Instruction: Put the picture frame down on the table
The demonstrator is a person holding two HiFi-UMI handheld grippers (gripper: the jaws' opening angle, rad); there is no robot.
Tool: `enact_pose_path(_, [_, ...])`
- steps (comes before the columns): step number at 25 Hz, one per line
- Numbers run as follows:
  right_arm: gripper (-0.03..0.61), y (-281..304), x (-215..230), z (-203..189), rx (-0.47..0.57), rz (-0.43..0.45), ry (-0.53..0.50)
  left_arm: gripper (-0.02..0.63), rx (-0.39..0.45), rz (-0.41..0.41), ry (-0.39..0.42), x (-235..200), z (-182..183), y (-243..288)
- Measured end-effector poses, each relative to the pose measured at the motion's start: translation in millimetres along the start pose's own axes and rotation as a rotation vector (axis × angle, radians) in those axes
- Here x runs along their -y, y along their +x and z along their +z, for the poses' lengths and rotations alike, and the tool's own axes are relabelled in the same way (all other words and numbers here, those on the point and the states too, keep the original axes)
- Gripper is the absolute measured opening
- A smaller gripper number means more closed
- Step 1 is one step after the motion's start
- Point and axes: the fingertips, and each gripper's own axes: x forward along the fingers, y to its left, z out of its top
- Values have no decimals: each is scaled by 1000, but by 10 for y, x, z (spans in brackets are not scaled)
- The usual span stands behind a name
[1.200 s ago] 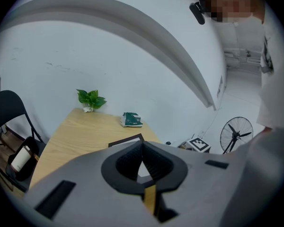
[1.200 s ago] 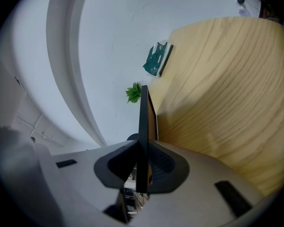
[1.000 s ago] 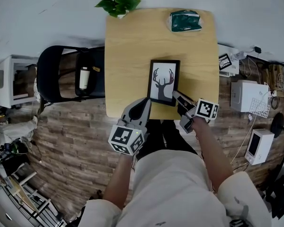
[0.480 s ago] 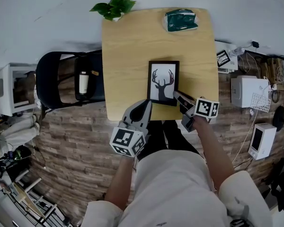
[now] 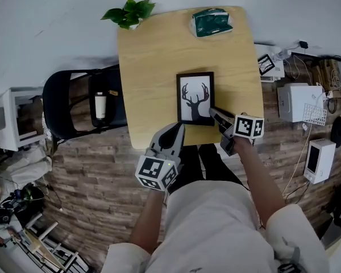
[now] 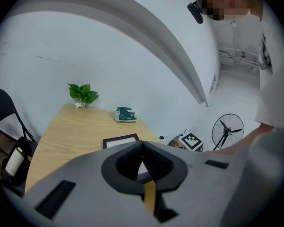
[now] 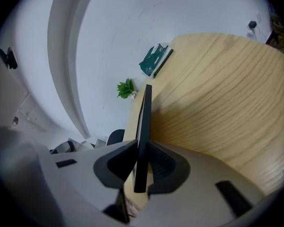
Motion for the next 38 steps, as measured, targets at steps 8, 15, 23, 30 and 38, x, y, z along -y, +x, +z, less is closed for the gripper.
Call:
enact_pose_path(8, [75,20,148,10,1,-81,-26,6,-26,-29,11,-7,-30,63])
enact_pose_path(15, [80,53,247,-5,-10,-138,-54,6,-38,-43,8,-29,-46,128])
enact_pose_path(23, [87,94,340,-29,-35,-208,-104,6,-54,-61,11,-23,-83,155])
enact_pose_path(30, [87,110,377,12,-54,-246,-153,6,-65,-61,0,-22,-128,196])
enact_pose_path(38, [91,121,449,4,-81,-307,-238,6,-65,-59,2,-31,-124,214])
